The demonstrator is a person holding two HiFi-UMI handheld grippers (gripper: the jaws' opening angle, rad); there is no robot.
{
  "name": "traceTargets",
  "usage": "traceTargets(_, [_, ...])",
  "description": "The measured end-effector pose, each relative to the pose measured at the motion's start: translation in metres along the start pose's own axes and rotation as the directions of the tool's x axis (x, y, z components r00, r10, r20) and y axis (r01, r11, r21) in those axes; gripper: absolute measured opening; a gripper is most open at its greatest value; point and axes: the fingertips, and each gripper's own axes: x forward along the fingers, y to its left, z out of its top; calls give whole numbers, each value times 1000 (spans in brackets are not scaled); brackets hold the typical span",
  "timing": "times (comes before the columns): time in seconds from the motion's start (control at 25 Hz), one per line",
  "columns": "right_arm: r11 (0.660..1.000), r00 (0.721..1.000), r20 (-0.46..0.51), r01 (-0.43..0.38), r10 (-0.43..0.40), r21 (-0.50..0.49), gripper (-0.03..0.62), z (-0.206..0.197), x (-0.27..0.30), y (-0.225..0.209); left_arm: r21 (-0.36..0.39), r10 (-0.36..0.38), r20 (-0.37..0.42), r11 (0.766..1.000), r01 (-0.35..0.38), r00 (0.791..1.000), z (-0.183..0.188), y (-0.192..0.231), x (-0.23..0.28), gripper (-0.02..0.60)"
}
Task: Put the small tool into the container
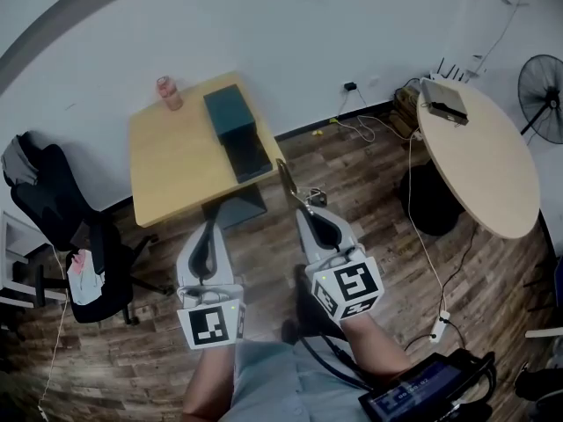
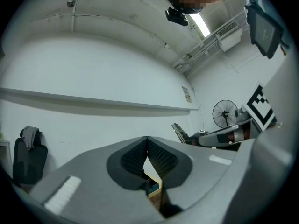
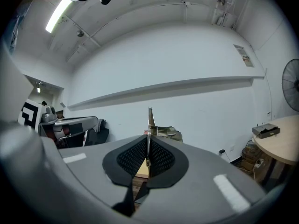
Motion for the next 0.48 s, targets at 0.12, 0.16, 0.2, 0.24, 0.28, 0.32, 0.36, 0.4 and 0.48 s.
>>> traceTargets(0.12, [1000,1000,-9,-11,12,21,3,-8,26,-20,9,6,-27,1000,-6,1000,-14,1,28,9])
traceTargets(0.16, [999,1000,-13,-16,16,30,3,-10,35,-29,13,8,-35,1000,-7,999,-18,1,40,9])
traceTargets(0.2, [999,1000,-17,-19,20,41,3,-12,46,-39,19,9,-44,1000,-8,999,-22,0,53,9])
traceTargets(0.24, [998,1000,-20,-22,23,52,3,-13,56,-49,25,9,-50,1000,-8,999,-25,0,66,9])
traceTargets(0.28, [998,999,-20,-25,26,62,3,-12,67,-60,33,11,-54,999,-9,998,-27,0,81,9])
traceTargets(0.32, [997,999,-17,-29,30,70,3,-10,77,-71,40,13,-56,999,-11,998,-27,-1,95,9])
traceTargets(0.36, [996,999,-13,-35,36,77,3,-7,87,-81,48,18,-55,999,-15,998,-26,-1,109,9])
traceTargets(0.4, [996,999,-9,-44,45,82,3,-4,97,-90,55,24,-53,998,-21,998,-25,-1,122,9])
traceTargets(0.48, [994,998,0,-66,66,87,3,5,116,-105,69,38,-47,997,-35,998,-20,-2,148,9])
